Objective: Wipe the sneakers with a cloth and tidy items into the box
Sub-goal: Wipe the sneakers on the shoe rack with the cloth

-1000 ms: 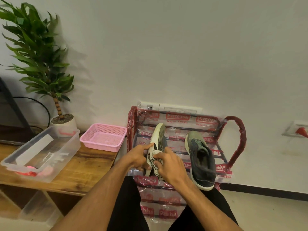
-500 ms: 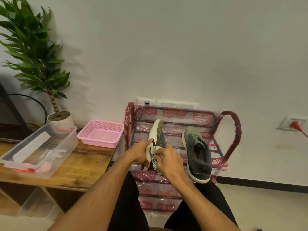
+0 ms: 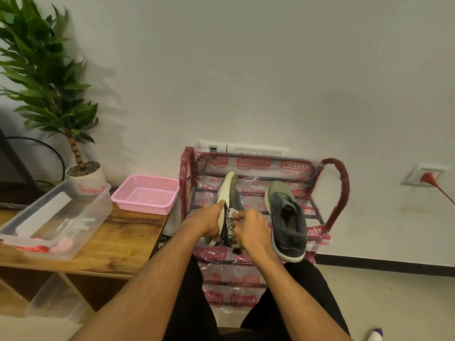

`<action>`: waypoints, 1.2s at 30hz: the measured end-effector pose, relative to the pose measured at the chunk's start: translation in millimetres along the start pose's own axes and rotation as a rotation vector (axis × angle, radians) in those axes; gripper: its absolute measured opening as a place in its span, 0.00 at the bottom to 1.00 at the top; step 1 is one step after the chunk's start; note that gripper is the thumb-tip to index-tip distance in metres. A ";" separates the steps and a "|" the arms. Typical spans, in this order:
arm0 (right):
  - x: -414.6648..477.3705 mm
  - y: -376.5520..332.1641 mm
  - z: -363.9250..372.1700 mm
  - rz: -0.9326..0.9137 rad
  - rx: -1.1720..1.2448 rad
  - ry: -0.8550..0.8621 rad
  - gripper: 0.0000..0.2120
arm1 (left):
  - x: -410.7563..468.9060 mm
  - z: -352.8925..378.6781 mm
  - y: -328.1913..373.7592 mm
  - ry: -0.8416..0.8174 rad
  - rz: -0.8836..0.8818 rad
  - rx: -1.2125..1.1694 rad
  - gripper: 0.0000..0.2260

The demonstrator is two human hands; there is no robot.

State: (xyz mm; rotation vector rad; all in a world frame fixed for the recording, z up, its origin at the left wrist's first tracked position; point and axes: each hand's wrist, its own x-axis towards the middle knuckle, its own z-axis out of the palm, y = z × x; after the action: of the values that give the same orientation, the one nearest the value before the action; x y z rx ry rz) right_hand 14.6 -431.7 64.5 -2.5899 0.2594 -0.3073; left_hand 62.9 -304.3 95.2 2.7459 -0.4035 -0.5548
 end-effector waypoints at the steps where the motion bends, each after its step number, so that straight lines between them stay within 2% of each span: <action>1: 4.1 2.2 -1.6 0.026 -0.006 0.006 0.10 | -1.5 0.3 2.7 -0.004 0.002 0.037 0.52; 5: 12.0 8.5 0.0 0.098 0.056 -0.008 0.11 | -2.5 1.4 7.5 -0.003 -0.003 0.117 0.51; 10: -3.8 13.6 6.1 0.077 0.101 -0.061 0.10 | -2.2 -2.4 -2.2 0.011 0.009 0.008 0.52; 15: 7.2 10.3 6.8 0.062 -0.004 -0.015 0.08 | -5.6 -1.2 -1.8 0.019 -0.005 0.005 0.53; 21: 24.6 16.2 2.7 0.249 0.174 0.065 0.09 | -5.8 -1.1 -0.4 0.012 0.014 0.009 0.51; 24: 38.2 14.7 -1.5 0.257 0.233 0.116 0.09 | -4.2 0.2 -2.8 0.017 0.015 -0.015 0.51; 26: 46.8 9.7 -3.7 0.163 0.166 0.055 0.10 | -4.1 0.4 -3.5 0.019 0.014 -0.007 0.51; 30: 55.6 0.1 -13.2 0.008 0.027 -0.177 0.10 | -3.6 1.7 -6.6 0.024 0.014 -0.017 0.51; 36: 54.5 11.5 -49.2 -0.071 0.061 -0.596 0.09 | -4.0 -0.4 -14.0 0.023 0.016 -0.093 0.52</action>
State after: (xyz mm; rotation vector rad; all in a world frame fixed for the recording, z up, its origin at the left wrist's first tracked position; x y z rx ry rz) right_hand 52.2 -477.6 109.1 -2.4989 -0.0556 0.4251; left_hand 62.5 -290.1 91.9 2.6551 -0.3844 -0.5236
